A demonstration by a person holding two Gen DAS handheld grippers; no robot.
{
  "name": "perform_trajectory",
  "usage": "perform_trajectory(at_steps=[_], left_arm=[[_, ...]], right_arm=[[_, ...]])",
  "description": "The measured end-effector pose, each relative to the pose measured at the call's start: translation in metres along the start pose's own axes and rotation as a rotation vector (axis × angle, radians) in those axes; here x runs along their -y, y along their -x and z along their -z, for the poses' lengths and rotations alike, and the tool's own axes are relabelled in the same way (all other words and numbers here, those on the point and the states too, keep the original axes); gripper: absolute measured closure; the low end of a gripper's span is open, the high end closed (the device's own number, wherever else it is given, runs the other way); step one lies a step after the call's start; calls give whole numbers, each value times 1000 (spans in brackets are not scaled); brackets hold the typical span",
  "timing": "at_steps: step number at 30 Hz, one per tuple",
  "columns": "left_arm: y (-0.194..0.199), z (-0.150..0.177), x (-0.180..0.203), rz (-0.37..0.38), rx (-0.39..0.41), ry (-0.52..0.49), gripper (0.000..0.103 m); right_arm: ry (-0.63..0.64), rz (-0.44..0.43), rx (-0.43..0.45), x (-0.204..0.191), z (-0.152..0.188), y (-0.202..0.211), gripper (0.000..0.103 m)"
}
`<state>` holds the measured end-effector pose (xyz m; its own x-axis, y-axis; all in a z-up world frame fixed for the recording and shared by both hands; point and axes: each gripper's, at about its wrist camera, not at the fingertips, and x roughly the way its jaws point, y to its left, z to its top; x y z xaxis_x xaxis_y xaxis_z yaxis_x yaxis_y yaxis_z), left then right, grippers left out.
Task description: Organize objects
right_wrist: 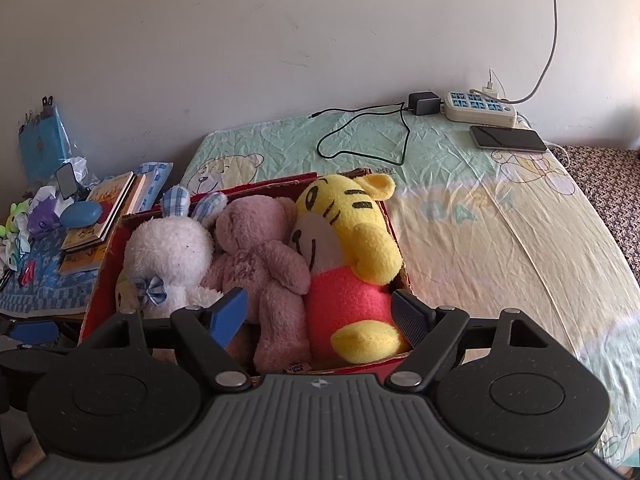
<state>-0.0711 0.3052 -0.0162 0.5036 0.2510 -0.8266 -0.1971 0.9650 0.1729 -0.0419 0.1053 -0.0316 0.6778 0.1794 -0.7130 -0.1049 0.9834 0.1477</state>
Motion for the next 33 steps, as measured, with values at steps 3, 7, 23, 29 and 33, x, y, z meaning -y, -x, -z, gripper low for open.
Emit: perform_trajectory(at_steps=[3,7,23,29,33], left_arm=[[0,0,-1,-2,3,3,3],[-1,0,-2,-2,0,6,3],[1,3,-7,-6,13,20,3],[1,3,-7,0,20,19,3],[1,3,-7,4,15,24,3]], right_arm=[[5,3,2,-1,0,0,22],[3,2,0,-1,0,0,22],[14,2,-9,-6,3,-4,21],[14,2,-13,-6,3,-5,21],[16,5,-14,-7,4,-6,21]])
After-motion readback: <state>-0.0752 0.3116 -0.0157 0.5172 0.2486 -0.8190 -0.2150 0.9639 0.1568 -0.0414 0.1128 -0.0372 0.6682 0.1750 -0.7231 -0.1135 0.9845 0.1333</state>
